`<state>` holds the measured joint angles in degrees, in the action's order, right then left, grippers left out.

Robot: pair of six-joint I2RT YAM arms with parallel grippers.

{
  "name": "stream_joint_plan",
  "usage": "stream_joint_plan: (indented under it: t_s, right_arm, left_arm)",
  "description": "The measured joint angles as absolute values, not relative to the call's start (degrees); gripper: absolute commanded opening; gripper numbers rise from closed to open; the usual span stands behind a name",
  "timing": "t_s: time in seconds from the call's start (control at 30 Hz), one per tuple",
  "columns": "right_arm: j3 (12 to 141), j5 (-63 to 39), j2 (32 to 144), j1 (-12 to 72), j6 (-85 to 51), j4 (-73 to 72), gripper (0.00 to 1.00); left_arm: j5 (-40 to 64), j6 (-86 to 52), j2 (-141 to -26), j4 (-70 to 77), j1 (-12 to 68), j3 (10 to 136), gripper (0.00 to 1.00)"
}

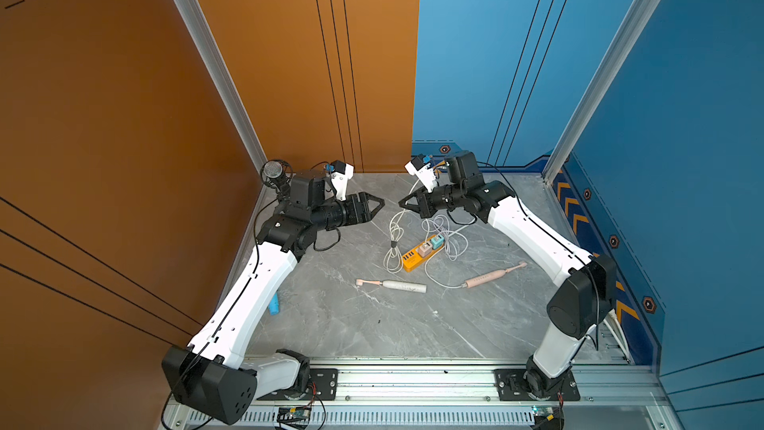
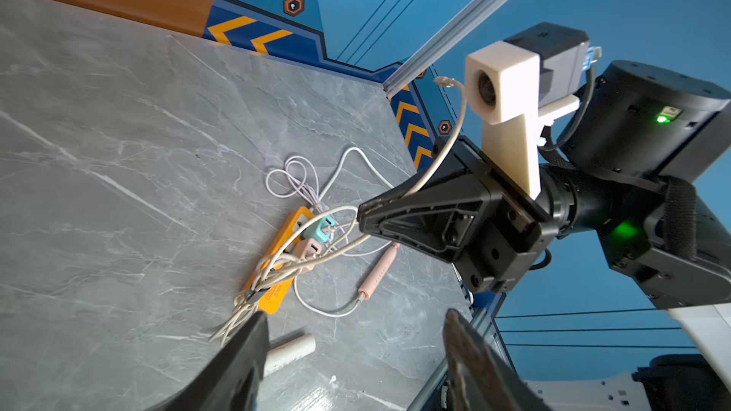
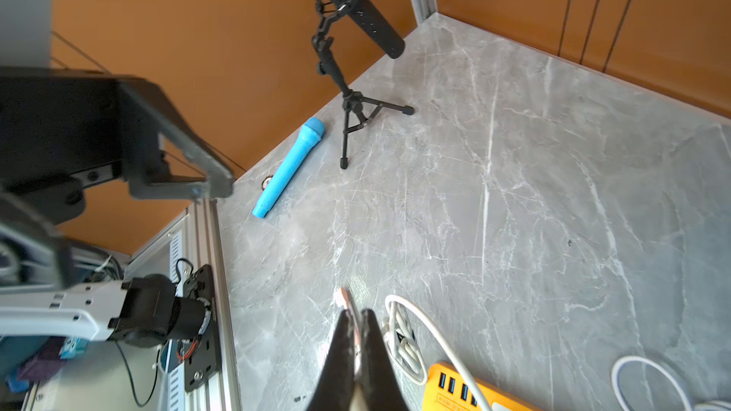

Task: Charge the electric toothbrush
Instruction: Pick up the charging cable from the center of the board.

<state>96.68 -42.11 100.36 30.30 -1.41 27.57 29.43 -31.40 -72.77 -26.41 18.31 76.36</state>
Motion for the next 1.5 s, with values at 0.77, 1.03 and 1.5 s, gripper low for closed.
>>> stream_joint_plan:
  t_s: [0.77, 1.03, 1.5]
  right_arm:
    - [93.67, -49.6, 98.0, 32.27, 4.73, 31.88, 0.0]
    - [93.67, -49.8, 98.02, 32.75, 4.71, 32.38, 0.0]
    - [90.89, -47.35, 95.18, 33.1, 0.64, 32.36, 0.33]
  left_arm:
    - [22.26, -27.03, -83.96, -26.81, 29.52, 85.69, 0.43]
    - [22.35, -24.84, -85.43, -26.39, 30.09, 86.72, 0.15]
    - [12.45, -25.56, -80.16, -25.74, 32.27, 83.07, 0.0]
